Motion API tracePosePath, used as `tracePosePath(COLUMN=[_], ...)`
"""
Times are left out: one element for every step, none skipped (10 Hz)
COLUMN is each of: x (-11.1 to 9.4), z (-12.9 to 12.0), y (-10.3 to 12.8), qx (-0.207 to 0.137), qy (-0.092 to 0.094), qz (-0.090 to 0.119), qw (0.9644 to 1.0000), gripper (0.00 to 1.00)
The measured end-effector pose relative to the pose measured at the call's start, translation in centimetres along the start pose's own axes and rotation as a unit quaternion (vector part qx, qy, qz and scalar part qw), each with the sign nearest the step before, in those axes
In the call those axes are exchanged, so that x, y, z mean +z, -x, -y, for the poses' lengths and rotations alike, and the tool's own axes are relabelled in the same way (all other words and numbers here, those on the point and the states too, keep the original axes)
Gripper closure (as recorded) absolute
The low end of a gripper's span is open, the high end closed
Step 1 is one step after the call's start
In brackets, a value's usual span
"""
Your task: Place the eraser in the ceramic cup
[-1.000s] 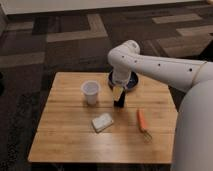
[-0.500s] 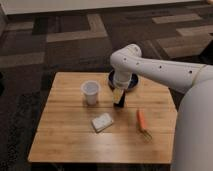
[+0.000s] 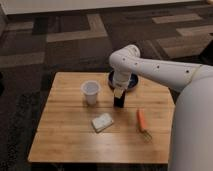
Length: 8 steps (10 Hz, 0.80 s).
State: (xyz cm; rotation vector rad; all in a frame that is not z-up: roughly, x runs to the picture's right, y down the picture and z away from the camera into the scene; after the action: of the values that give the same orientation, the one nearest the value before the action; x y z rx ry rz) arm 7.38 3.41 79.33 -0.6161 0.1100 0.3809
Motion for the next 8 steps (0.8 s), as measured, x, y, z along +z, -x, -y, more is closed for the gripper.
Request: tracePosePath(x=[-0.2,-0.4,-0.6,-1.0,-1.6,-2.4,-3.5,-4.6], z=[0.1,0.1,0.2,0.5,0.8,1.4,2.2,2.9], y=[0.0,0.1,0.2,0.5,1.1,1.7,2.5,3.2], qx=[0.004,0.006,0.008,0.008,0.004,-0.003,-0.012,-0.019], qy=[-0.001,-0.001,-0.002,-0.004,-0.009,-0.016,-0.027,-0.038], qz=[-0.001,-0.001,-0.002,-0.004,-0.004,-0.003,-0.003,-0.002], qw=[1.0000,1.0000,1.0000,0.9999,0.9999,0.9999,0.9996,0.9991], gripper=[1.00,1.00,1.00,1.00,1.00,1.00,1.00,1.00])
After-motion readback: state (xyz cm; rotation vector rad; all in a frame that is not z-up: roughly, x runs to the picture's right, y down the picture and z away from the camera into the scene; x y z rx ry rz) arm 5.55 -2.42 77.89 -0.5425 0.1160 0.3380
